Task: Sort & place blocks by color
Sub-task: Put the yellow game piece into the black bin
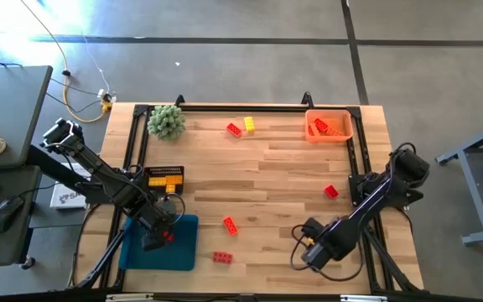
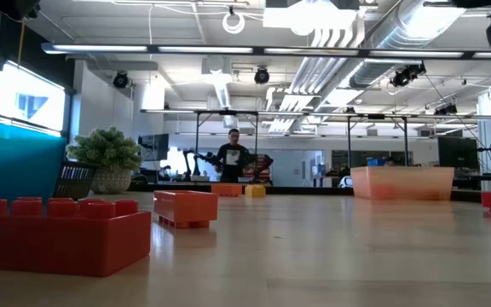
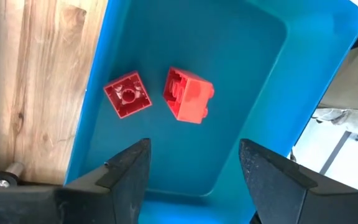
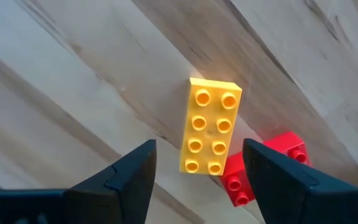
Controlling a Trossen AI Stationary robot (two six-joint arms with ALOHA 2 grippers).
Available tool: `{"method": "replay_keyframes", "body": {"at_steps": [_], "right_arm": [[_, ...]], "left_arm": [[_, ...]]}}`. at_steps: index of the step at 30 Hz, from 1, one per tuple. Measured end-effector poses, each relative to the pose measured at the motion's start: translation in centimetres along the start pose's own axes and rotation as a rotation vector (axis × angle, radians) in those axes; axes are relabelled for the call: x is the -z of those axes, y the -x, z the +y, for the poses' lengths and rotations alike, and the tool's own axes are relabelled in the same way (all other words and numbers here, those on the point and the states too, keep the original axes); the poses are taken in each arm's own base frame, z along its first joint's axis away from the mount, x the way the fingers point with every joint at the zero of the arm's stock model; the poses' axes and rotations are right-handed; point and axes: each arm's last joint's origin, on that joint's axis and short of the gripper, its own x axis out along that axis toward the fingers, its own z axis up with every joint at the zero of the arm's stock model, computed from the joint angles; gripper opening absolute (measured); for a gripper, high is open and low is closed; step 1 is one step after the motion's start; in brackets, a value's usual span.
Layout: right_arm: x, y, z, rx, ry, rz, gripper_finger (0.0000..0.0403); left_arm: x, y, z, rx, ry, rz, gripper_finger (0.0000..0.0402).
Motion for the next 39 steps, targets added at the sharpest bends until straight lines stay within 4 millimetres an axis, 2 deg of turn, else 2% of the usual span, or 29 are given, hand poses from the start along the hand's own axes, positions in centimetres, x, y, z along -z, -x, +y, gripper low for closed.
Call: {"method": "replay_keyframes", "body": {"at_steps": [14,20,27,31,36,39], "right_arm": [[0.1,-3.3,0.7,0.111,-0.009,0.075,0.0227],[0.4,-3.4,0.8,0.097,-0.007,0.077,0.0227],[0.5,-5.0,0.1,0.048,-0.030,0.099,0.0225],[0.5,-5.0,0.2,0.052,-0.026,0.100,0.0195],[0.5,-5.0,0.2,0.053,-0.021,0.106,0.0115],[0.5,-4.8,0.2,0.047,-0.018,0.107,0.0113]], "left_arm": [[0.0,0.0,0.0,-0.005,0.000,-0.008,0.0231],[-0.1,0.0,0.0,-0.008,-0.008,-0.014,0.0232],[-0.1,0.0,0.0,-0.015,-0.038,-0.026,0.0230],[-0.1,0.0,0.0,-0.016,-0.054,-0.027,0.0230],[-0.3,0.0,0.2,-0.020,-0.067,-0.036,0.0230],[-0.7,0.1,0.4,-0.016,-0.047,-0.034,0.0231]]}}
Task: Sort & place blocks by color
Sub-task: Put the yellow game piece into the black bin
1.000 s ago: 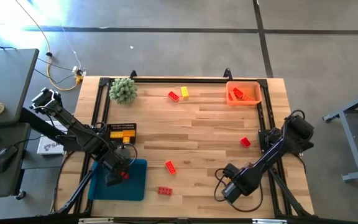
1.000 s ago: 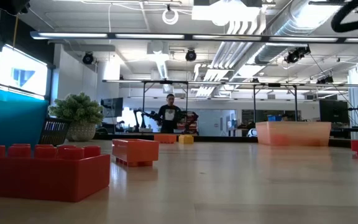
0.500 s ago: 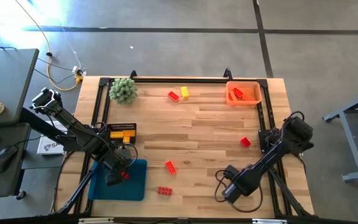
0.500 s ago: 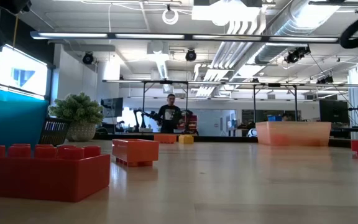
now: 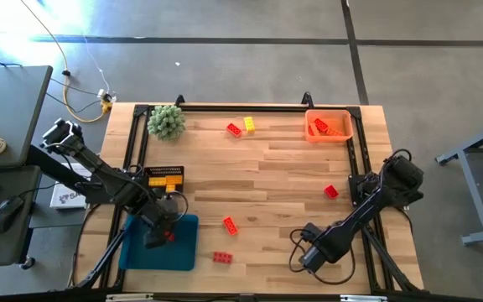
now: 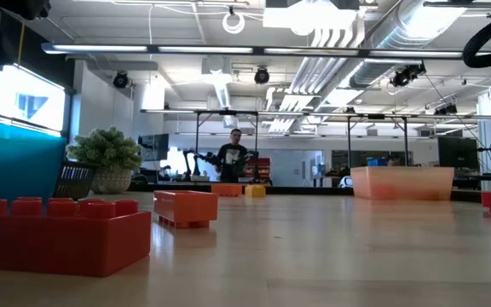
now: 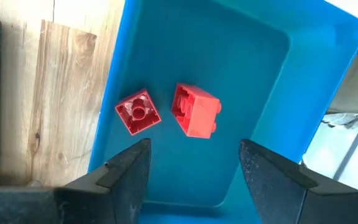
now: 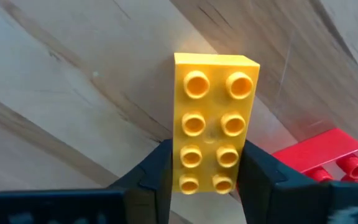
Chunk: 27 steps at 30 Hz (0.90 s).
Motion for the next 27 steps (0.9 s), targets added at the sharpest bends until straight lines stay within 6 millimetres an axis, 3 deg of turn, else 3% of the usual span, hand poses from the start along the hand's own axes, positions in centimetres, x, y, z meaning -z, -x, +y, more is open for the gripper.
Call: {"method": "replay_keyframes", "body": {"at_steps": [12,27], "right_arm": [[-2.4,3.8,-0.9,-0.131,0.013,-0.175,0.0113],[-9.3,6.9,-1.9,-0.245,0.231,-0.355,0.0113]], "left_arm": [[-1.3,0.2,1.0,0.010,-0.049,-0.005,0.0227],[-3.4,0.7,3.0,-0.008,-0.039,-0.055,0.0227]]}}
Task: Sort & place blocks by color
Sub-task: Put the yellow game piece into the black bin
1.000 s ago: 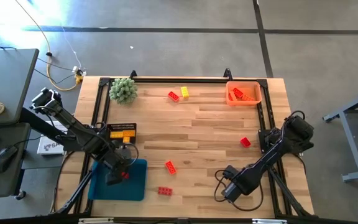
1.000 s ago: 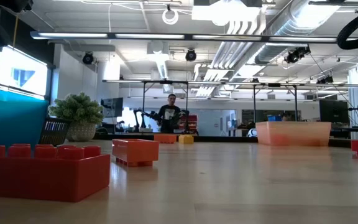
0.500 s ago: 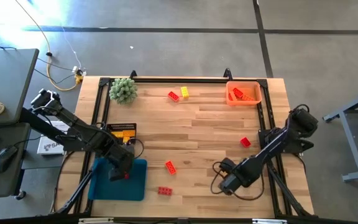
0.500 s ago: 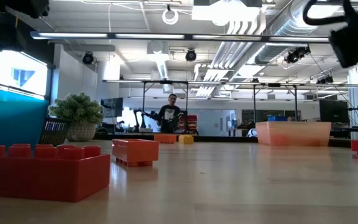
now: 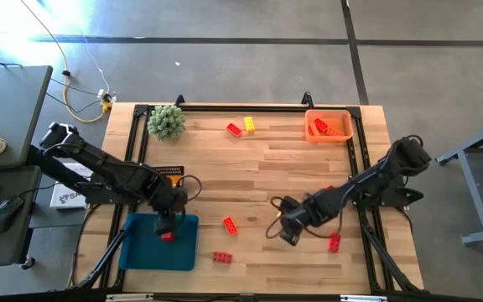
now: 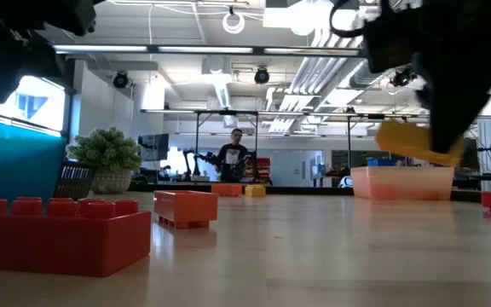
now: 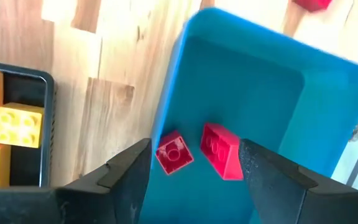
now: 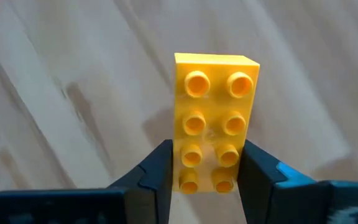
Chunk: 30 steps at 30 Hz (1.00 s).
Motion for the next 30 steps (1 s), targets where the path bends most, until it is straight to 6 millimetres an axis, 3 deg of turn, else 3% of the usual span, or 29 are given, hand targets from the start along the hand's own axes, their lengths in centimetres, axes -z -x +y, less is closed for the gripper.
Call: {"method": "replay_keyframes", "body": {"at_steps": [9,18,30], "right_arm": [[-4.4,-0.2,-2.0,-0.044,0.179,-0.102,0.0113],[-7.7,0.0,-3.4,-0.069,0.356,-0.244,0.0113],[-11.7,1.2,-5.0,0.068,0.501,-0.480,0.0113]], "left_arm": [[-2.8,0.5,1.3,0.074,0.032,-0.158,0.0227],[-6.9,2.1,3.0,0.196,0.124,-0.476,0.0227],[-10.5,4.9,6.8,0.275,0.304,-0.805,0.0227]]}}
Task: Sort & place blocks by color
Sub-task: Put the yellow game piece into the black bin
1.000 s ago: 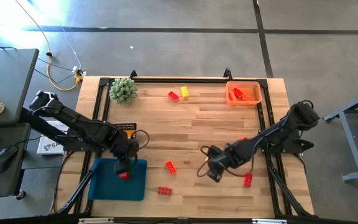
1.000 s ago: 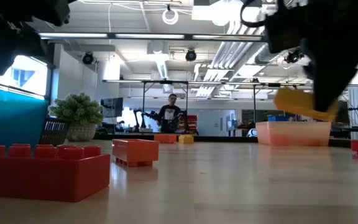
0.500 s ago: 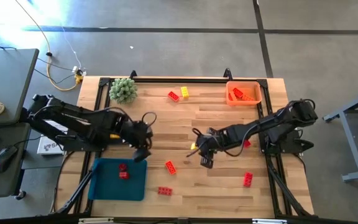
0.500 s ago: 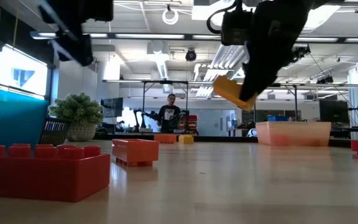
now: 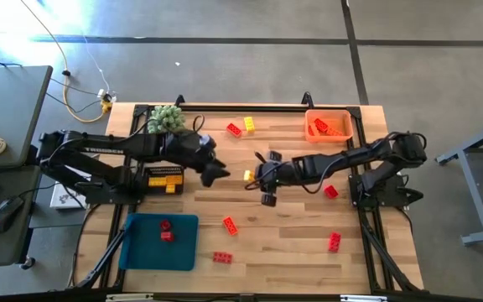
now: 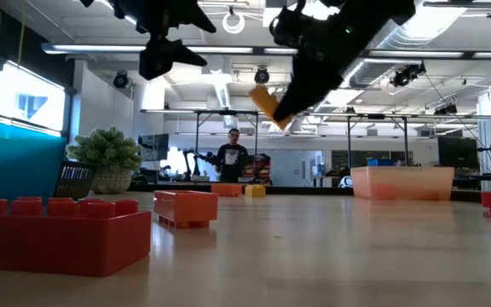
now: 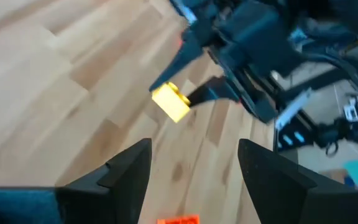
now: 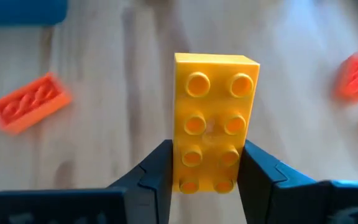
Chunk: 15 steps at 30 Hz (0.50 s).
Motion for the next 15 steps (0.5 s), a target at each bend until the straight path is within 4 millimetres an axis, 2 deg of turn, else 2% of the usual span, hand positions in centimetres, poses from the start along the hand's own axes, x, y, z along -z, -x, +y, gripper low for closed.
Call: {"method": "replay_keyframes", "body": {"at_steps": [7,15], "right_arm": [[-3.5,1.4,-1.4,0.126,0.096,-0.098,0.0113],[-5.5,2.2,-3.2,0.219,0.116,-0.136,0.0113]], "left_arm": [[-1.7,0.4,1.9,-0.049,0.071,-0.070,0.0227],[-2.9,0.8,3.1,-0.065,0.103,-0.137,0.0227]]}}
